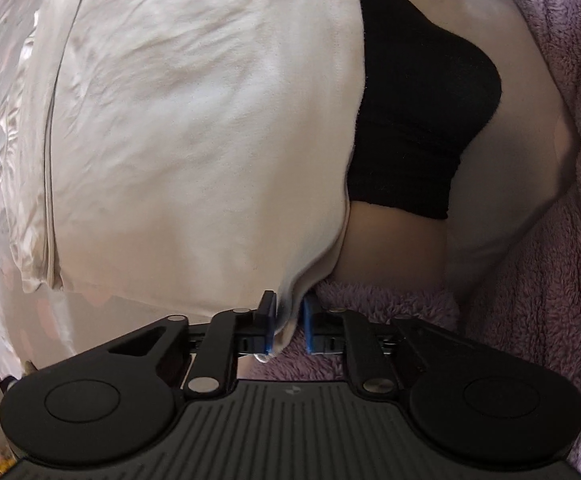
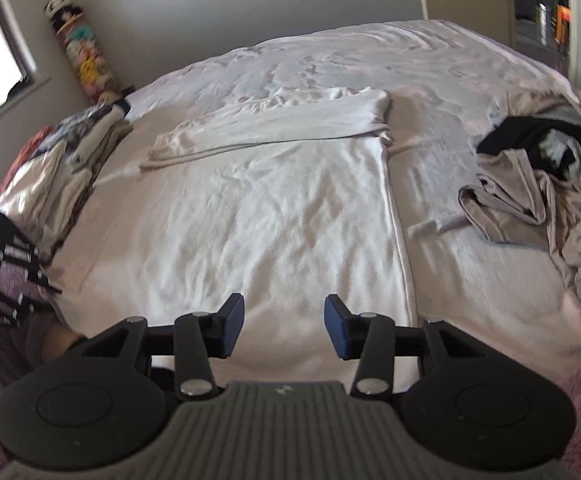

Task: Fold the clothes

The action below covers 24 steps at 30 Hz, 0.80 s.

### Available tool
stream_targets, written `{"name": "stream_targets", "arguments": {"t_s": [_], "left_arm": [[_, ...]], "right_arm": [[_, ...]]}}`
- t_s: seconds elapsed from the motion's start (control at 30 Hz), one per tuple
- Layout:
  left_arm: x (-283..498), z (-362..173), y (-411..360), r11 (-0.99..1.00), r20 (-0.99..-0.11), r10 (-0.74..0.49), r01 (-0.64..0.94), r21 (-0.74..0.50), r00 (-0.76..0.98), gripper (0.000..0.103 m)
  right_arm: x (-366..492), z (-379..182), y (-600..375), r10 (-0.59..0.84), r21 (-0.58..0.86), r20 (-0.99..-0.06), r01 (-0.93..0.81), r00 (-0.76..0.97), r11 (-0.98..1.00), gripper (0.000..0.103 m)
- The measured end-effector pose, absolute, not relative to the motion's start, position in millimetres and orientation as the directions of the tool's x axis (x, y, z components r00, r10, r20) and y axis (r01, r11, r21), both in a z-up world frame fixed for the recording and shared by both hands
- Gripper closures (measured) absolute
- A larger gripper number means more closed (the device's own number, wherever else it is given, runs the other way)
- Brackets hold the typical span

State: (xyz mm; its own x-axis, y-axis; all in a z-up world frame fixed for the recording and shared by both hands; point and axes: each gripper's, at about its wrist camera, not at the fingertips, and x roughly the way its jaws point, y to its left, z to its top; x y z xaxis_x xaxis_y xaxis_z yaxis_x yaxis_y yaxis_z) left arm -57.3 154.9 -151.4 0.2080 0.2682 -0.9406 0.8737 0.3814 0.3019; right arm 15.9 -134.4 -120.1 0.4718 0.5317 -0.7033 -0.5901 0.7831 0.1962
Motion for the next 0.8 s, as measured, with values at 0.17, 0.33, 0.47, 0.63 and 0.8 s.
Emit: {"name": "stream_targets", "arguments": {"t_s": [0.17,0.33,0.47,0.63,0.8], "left_arm": [[-57,-140,166,0.502,-0.945,0.217,0.803,0.322,0.243,0.098],[-54,-124,182,0.616,-0.945,0.161,0.719,0.322,0.285,0.099],[-51,-104,191,0.696,-0.937,0.102,0.648,0.308,0.335,0.1],[-47,-77,204,0.786,-0.913,0.026,0.556,0.271,0.407,0.1],[-48,-55,212,0.834,-0.876,-0.037,0.498,0.238,0.48,0.1]], "right_arm": [[4,-123,-117,0.455,-0.045,-0.755,-0.729,0.472,0.683,0.055],[8,-144,-108,0.32,-0.231,-0.834,-0.813,0.448,0.535,0.055],[2,-167,-99,0.212,-0.324,-0.884,-0.874,0.416,0.363,0.055],[-14,-197,-91,0.098,-0.422,-0.894,-0.894,0.438,0.148,0.054],[-26,-205,-93,0.119,-0.507,-0.849,-0.857,0.514,0.086,0.044]]}}
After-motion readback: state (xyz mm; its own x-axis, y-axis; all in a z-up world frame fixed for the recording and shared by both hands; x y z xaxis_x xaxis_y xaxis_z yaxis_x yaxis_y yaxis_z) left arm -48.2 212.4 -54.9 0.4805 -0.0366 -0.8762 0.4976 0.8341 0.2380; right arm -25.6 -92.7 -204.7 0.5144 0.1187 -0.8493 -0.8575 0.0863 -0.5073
